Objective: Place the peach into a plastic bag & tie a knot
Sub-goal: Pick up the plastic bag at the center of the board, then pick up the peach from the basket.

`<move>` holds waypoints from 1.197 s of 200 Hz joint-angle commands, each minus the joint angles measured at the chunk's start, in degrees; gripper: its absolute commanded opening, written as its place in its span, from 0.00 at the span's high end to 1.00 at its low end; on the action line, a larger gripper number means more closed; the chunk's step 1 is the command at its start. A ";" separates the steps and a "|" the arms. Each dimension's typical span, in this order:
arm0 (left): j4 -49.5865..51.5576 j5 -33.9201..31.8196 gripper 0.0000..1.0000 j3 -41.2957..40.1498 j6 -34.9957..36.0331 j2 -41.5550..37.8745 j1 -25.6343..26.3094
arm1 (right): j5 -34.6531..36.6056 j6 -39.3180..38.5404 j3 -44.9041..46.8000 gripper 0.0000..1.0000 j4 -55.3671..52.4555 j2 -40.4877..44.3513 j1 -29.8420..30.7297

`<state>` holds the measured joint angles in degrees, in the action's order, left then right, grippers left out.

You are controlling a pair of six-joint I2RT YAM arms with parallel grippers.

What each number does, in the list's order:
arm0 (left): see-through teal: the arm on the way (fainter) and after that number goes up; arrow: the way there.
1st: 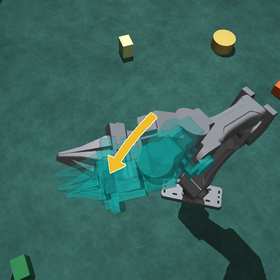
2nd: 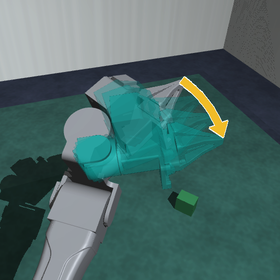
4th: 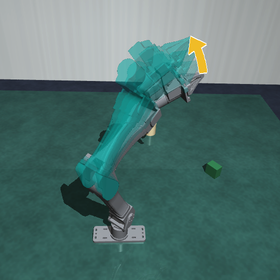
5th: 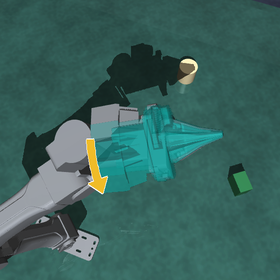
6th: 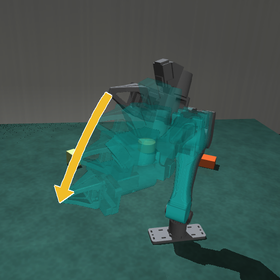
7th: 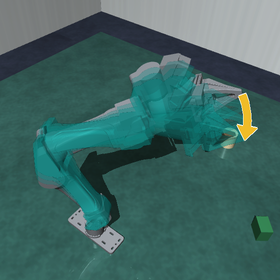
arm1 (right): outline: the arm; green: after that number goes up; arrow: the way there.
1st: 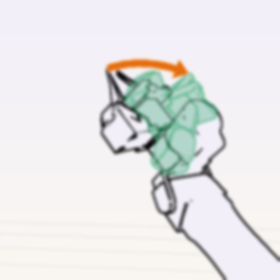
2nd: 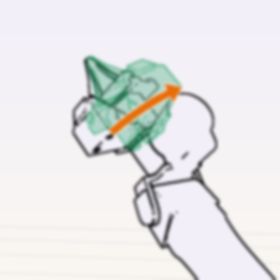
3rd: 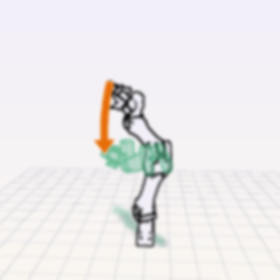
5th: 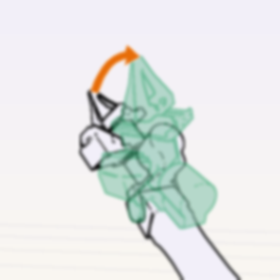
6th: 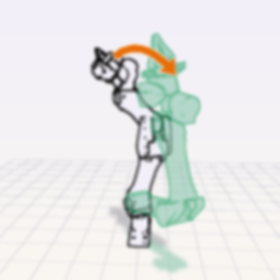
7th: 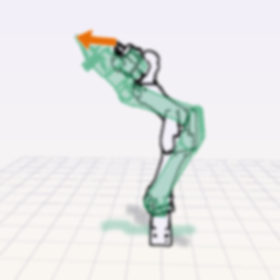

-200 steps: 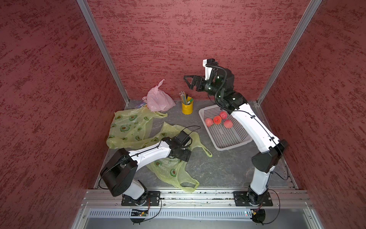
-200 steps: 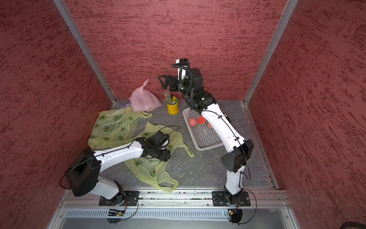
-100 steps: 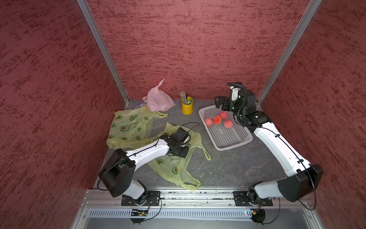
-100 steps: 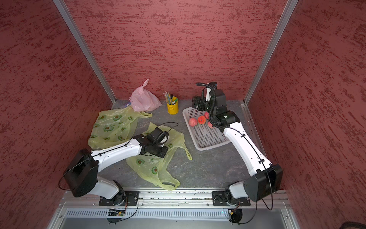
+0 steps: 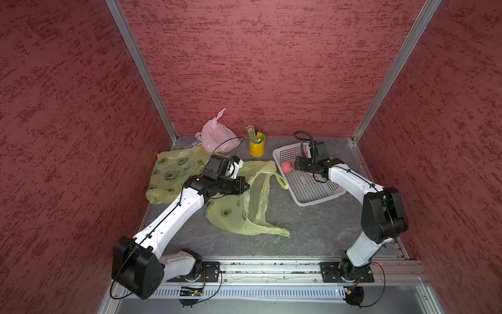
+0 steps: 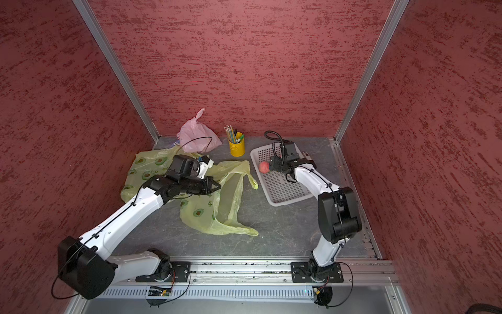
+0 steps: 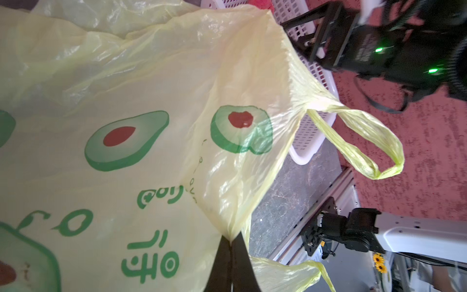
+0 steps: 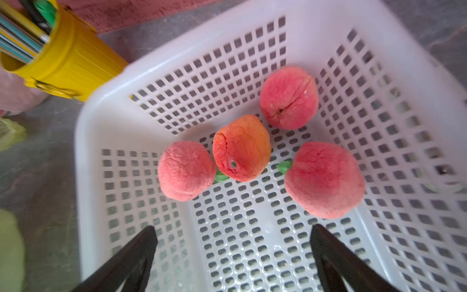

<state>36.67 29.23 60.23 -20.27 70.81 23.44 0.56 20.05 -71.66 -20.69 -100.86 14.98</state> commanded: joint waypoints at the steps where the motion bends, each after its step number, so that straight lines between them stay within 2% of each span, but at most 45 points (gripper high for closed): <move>1: -1.79 5.25 1.00 0.87 -1.91 -0.58 -1.57 | -1.08 1.45 -3.28 0.05 4.06 -3.37 -0.61; 64: -3.46 6.69 1.00 0.44 -2.29 0.39 -2.25 | 0.05 6.50 -10.08 0.03 7.40 -13.33 -1.38; 123: -6.86 8.47 1.00 -0.04 -4.29 0.82 -2.46 | 1.53 7.94 -15.19 0.04 7.79 -19.76 -1.62; 138: -7.54 8.57 1.00 -0.09 -4.73 1.00 -2.45 | 1.32 7.78 -15.91 0.10 7.74 -20.83 -1.71; 159: -8.73 8.89 1.00 -0.10 -5.45 1.24 -2.61 | -0.56 6.79 -15.21 0.30 9.22 -20.75 -1.79; 172: -9.07 8.83 1.00 0.23 -5.80 1.62 -2.68 | -2.09 6.45 -14.20 0.38 10.01 -19.18 -1.87; 239: -14.04 9.17 1.00 1.72 -10.12 4.44 -4.91 | -12.13 8.96 0.72 0.56 13.72 4.51 -1.84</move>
<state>26.00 37.54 60.23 -28.32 73.84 19.64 -6.11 27.07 -74.39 -10.44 -106.52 13.39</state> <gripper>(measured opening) 0.046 0.564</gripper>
